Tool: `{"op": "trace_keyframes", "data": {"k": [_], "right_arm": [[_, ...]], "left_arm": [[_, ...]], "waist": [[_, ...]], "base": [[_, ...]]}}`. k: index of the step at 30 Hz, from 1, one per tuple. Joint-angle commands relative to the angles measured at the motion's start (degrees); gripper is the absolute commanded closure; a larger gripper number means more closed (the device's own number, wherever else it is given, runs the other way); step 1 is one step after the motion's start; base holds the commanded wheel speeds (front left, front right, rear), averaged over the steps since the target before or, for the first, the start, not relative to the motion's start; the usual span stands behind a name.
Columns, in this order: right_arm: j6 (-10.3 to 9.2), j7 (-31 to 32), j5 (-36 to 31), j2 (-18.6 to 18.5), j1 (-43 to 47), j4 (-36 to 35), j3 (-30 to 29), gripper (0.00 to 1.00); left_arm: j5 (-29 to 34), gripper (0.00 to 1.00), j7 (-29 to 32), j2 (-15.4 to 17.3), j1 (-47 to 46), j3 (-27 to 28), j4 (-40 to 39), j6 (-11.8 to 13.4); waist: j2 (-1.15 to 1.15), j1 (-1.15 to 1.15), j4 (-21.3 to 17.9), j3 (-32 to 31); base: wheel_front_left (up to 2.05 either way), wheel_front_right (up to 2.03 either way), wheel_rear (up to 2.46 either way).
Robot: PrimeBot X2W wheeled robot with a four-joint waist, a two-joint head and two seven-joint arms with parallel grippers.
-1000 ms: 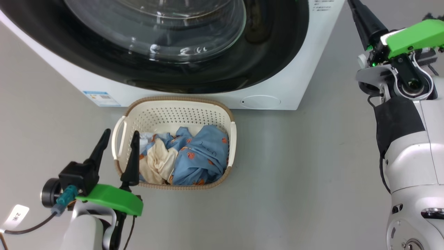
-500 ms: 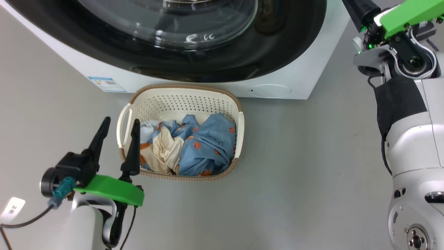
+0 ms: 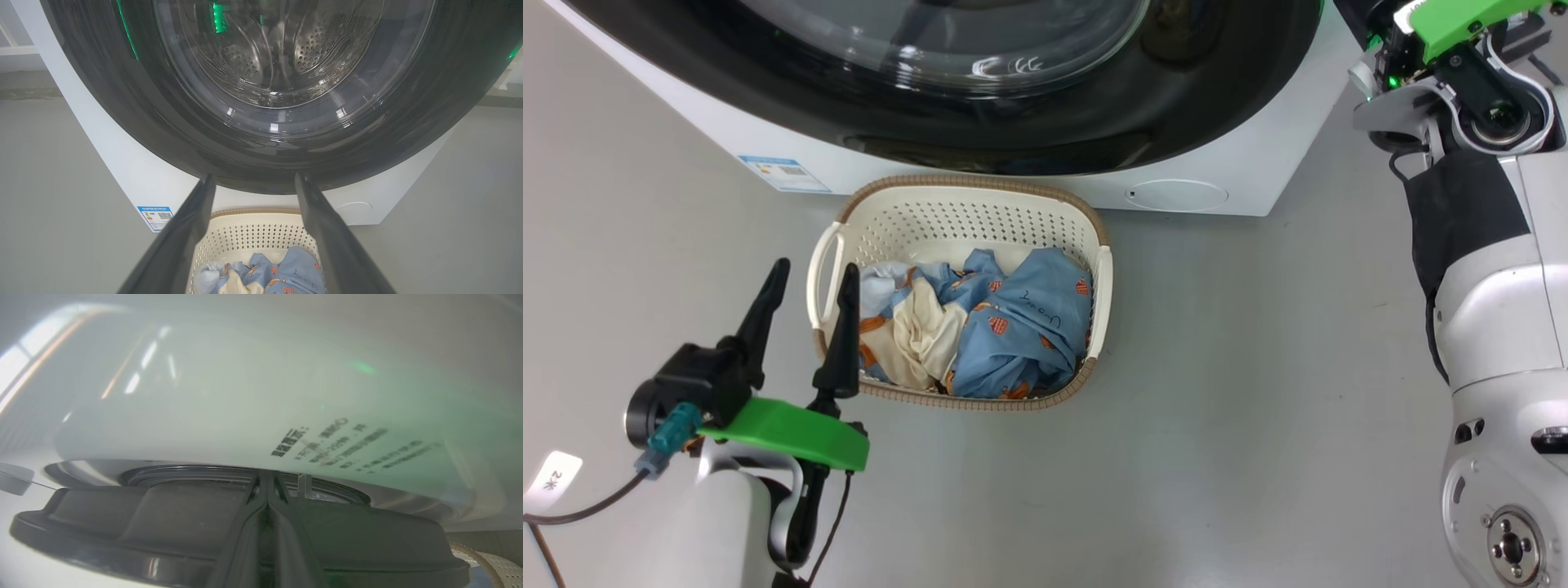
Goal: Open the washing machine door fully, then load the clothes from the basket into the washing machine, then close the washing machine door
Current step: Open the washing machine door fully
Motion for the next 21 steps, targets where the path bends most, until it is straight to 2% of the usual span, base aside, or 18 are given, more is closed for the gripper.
{"op": "trace_keyframes", "data": {"k": [1, 10, 21], "right_arm": [[0.09, 0.8, -0.6, 1.1, -2.4, -0.9, 1.3, 1.0], [0.09, 1.2, -1.0, 1.1, -4.2, 0.8, 1.6, 1.0], [0.09, 7.0, 1.8, 1.1, 0.1, -2.5, 3.8, 1.0]], "left_arm": [[-0.5, 0.0, -0.4, 1.5, -1.4, 1.6, -1.5, -0.1], [-1.2, 0.0, -0.4, 1.5, -1.7, 0.9, -1.6, 0.2], [-0.9, 0.0, -0.4, 1.5, -1.7, 1.3, -2.2, 0.4]], "waist": [[0.0, 0.0, 0.2, 0.3], [0.0, 0.0, 0.6, 1.3], [0.0, 0.0, 0.2, 0.3]], "base": [[0.0, 0.0, 0.0], [0.0, 0.0, 0.0], [0.0, 0.0, 0.0]]}}
